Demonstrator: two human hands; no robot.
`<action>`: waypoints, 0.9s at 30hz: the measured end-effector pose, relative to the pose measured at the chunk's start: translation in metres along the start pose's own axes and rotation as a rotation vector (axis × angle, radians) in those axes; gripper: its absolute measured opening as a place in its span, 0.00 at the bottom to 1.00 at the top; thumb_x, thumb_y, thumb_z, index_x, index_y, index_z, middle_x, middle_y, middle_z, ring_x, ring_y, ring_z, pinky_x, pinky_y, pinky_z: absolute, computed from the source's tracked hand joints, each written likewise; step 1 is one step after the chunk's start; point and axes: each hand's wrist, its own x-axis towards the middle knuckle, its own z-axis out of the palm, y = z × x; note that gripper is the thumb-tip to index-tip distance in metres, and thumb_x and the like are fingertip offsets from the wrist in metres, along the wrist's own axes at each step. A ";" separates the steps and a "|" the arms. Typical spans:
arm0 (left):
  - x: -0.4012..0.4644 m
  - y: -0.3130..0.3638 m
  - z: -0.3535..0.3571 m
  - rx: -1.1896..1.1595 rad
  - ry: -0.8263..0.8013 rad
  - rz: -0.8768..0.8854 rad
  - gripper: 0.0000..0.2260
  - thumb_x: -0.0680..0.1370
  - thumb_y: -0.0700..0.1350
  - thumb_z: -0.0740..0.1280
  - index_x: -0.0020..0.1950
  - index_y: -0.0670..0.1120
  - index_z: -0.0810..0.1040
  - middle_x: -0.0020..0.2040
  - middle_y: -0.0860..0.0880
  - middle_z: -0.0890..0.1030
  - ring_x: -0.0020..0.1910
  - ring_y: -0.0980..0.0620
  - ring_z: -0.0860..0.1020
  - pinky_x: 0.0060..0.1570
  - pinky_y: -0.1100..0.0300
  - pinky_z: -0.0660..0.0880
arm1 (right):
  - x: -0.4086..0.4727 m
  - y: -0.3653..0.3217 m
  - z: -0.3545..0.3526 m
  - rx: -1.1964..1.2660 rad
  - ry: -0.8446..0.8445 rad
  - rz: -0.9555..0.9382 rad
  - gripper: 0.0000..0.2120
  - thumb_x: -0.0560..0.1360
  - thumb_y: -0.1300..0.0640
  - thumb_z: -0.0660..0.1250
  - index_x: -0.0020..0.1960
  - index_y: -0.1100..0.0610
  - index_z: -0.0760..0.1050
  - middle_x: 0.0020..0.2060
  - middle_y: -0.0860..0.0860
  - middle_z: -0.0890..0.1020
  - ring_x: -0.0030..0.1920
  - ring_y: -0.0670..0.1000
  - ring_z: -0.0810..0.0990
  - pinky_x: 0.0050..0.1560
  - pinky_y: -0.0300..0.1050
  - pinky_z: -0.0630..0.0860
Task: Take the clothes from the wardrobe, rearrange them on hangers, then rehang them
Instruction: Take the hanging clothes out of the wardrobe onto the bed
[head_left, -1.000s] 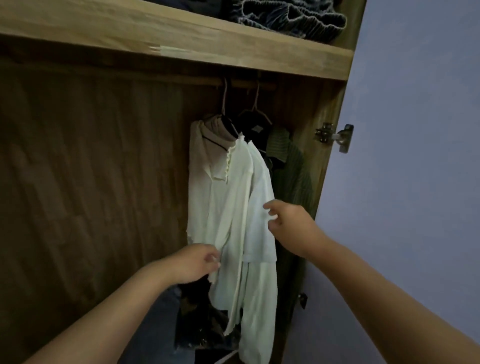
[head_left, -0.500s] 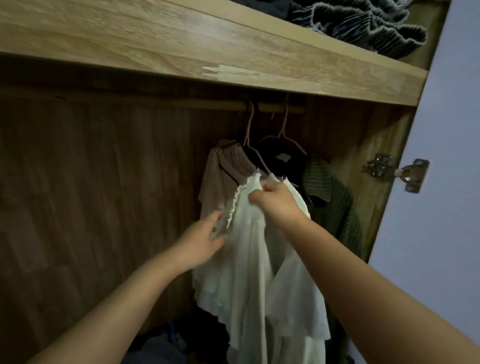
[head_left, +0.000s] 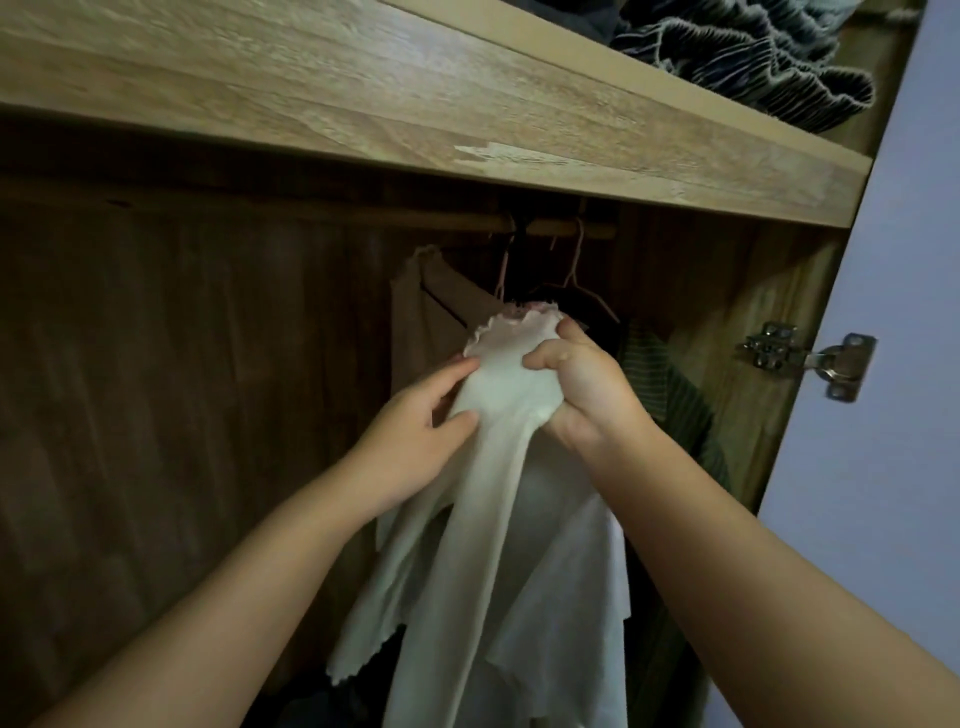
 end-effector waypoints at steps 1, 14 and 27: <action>-0.001 0.003 0.001 -0.012 0.011 0.014 0.23 0.78 0.40 0.62 0.72 0.53 0.65 0.66 0.57 0.70 0.61 0.61 0.69 0.60 0.67 0.69 | -0.004 -0.003 -0.005 0.017 -0.008 0.010 0.25 0.70 0.78 0.50 0.54 0.55 0.74 0.50 0.59 0.80 0.48 0.59 0.82 0.42 0.53 0.82; -0.016 0.015 0.040 0.136 0.410 -0.050 0.10 0.77 0.37 0.61 0.55 0.46 0.78 0.54 0.44 0.78 0.49 0.49 0.76 0.50 0.58 0.71 | -0.135 -0.075 -0.130 -0.335 -0.193 0.180 0.25 0.64 0.77 0.56 0.47 0.54 0.81 0.47 0.59 0.83 0.46 0.60 0.83 0.41 0.54 0.82; -0.076 0.055 0.157 0.669 0.117 0.207 0.10 0.77 0.45 0.65 0.43 0.39 0.79 0.41 0.41 0.77 0.48 0.39 0.75 0.50 0.49 0.65 | -0.304 -0.155 -0.232 -0.475 -0.132 0.256 0.21 0.61 0.74 0.58 0.46 0.57 0.78 0.40 0.58 0.80 0.38 0.56 0.81 0.38 0.44 0.79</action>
